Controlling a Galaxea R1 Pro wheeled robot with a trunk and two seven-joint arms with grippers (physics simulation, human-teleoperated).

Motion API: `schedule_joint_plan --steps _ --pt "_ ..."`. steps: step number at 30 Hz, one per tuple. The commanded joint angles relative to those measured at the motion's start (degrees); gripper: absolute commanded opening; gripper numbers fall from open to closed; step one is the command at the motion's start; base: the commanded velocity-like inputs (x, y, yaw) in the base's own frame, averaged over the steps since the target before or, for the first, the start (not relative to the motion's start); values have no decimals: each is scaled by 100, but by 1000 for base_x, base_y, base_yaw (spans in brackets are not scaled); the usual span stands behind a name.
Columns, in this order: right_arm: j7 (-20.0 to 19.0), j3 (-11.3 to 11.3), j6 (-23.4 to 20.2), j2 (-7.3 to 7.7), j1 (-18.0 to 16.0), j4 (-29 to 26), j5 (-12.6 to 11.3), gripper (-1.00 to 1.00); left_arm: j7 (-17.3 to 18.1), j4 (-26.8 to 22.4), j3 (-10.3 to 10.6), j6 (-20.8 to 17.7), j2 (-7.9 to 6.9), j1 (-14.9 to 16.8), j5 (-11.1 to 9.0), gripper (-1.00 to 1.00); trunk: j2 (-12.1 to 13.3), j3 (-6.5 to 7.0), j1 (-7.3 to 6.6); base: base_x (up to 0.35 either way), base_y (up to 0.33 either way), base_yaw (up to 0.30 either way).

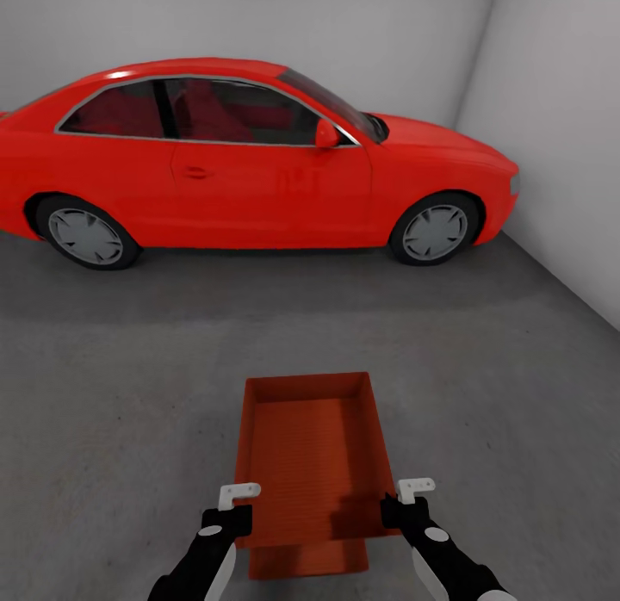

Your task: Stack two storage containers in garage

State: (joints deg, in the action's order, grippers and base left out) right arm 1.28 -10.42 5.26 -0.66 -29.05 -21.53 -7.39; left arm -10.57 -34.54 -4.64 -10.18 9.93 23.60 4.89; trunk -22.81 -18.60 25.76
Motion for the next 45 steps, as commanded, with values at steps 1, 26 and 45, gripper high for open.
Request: schedule_joint_plan --steps 1,26,45 --pt "-40 -97 21 22 -4 18 -96 -100 -7 -88 -20 -37 6 4 65 -100 -11 -17 3 0 0 0" --pt "-40 -101 19 22 -4 18 -96 -100 3 -89 -29 -31 6 4 65 -100 -11 -247 3 0 0 0" --pt "-40 -101 19 22 -4 18 -96 -100 11 -90 -29 -35 6 4 65 -100 -11 -356 3 0 0 0"
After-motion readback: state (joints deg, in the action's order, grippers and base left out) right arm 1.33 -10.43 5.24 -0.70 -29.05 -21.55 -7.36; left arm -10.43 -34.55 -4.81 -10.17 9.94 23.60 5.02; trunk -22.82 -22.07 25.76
